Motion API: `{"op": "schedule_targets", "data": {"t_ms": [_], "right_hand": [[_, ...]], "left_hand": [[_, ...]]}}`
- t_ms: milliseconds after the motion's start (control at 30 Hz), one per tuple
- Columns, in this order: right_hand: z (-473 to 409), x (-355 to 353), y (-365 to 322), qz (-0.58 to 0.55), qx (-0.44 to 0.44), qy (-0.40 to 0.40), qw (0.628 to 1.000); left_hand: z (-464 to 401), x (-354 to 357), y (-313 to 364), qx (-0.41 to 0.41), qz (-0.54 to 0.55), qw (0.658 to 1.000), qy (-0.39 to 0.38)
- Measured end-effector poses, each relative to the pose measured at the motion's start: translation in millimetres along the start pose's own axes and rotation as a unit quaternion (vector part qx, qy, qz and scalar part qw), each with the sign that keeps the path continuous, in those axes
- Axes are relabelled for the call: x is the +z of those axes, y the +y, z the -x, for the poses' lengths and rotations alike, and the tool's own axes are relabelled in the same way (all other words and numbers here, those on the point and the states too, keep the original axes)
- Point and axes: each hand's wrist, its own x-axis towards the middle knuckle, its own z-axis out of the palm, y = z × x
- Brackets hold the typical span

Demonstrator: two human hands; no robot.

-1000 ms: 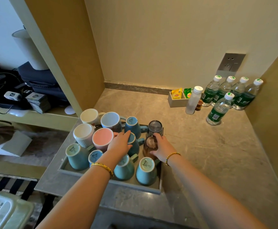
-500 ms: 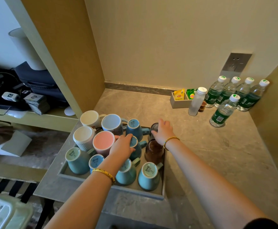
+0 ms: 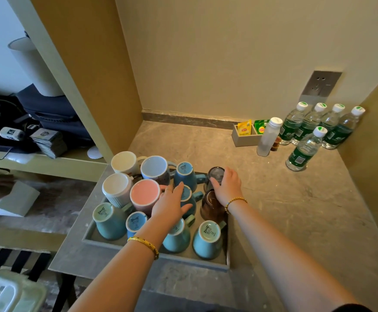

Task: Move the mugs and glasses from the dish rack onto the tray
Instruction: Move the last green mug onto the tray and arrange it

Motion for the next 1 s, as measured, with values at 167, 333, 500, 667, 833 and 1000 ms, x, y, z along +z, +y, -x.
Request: {"op": "schedule_targets", "data": {"t_ms": [167,333,500,667,833,1000], "right_hand": [[39.0,10.6,-3.0,-0.011,0.024,0.027,0.999],[73.9,16.7,-11.3,-0.032,0.056,0.043,0.997],[115.4,33.4,-15.0,-0.063,0.057,0.057,0.995],[150.5,60.3,-9.4,-0.035,0.076,0.049,0.995],[153.7,56.1,-4.1,-0.029,0.084,0.038,0.995],[147.2,48.9,-3.5,-0.043,0.077,0.023,0.996]], "left_hand": [[18.6,-3.8,-11.5,0.075,-0.010,0.996,0.042],[37.2,-15.2,-27.0,0.146,-0.013,0.989,0.036],[48.6,-16.3,-39.2,0.232,-0.119,0.965,0.011],[54.0,-10.1,-43.8,0.246,-0.133,0.959,-0.038],[53.0,-11.8,-40.9,0.252,-0.103,0.961,-0.056],[52.8,-8.9,-41.1,0.238,-0.088,0.965,-0.058]]}}
